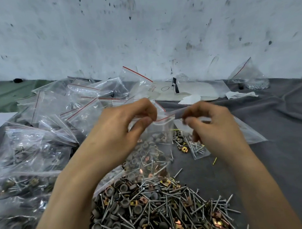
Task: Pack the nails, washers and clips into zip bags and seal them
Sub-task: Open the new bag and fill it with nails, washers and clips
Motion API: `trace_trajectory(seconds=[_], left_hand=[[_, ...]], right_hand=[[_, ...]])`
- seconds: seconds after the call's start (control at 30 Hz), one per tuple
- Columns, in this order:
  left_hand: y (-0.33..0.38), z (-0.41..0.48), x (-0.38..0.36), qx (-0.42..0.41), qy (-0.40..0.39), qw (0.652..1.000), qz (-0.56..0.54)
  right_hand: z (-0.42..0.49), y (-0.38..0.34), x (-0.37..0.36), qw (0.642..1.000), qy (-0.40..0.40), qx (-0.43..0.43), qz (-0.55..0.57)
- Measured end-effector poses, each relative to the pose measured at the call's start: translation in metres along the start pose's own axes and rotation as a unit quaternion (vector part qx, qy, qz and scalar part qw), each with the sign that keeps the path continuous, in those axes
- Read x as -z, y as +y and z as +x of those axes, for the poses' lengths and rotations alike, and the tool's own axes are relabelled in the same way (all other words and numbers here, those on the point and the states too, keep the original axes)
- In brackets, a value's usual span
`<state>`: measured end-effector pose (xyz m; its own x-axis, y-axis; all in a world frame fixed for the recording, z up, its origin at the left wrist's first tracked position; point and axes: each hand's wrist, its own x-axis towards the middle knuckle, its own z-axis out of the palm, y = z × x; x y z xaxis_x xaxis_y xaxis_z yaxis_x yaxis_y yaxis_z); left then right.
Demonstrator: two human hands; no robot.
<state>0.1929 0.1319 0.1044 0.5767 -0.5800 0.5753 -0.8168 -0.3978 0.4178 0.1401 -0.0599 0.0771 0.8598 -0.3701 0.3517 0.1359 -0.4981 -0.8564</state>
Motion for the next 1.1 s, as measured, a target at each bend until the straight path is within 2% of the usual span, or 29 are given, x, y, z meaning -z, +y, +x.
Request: trace_trajectory(seconds=[0.07,0.17,0.23,0.33,0.43,0.67,1.0,1.1], left_hand=[[-0.001,0.0,0.0,0.01,0.02,1.0,0.004],[-0.003,0.0,0.001,0.024,0.034,0.999,0.011],[-0.004,0.0,0.002,0.033,0.041,0.999,0.008],[-0.005,0.0,0.002,0.041,0.048,0.998,0.006],[-0.006,0.0,0.002,0.048,0.051,0.998,0.008],[-0.007,-0.001,0.0,0.05,0.04,0.998,0.001],[-0.008,-0.001,0.0,0.066,0.075,0.994,-0.05],[-0.008,-0.001,0.0,0.072,0.104,0.99,-0.059]], right_hand=[[0.001,0.015,-0.007,0.987,-0.106,-0.061,-0.102],[-0.002,0.038,-0.03,0.92,-0.305,-0.139,-0.2],[-0.004,0.049,-0.049,0.893,-0.344,-0.148,-0.25],[-0.003,0.058,-0.064,0.882,-0.324,-0.137,-0.315],[-0.002,0.059,-0.067,0.875,-0.331,-0.138,-0.327],[-0.005,0.058,-0.072,0.898,-0.311,-0.136,-0.28],[-0.004,0.061,-0.067,0.894,-0.32,-0.134,-0.284],[-0.005,0.059,-0.064,0.923,-0.29,-0.134,-0.214]])
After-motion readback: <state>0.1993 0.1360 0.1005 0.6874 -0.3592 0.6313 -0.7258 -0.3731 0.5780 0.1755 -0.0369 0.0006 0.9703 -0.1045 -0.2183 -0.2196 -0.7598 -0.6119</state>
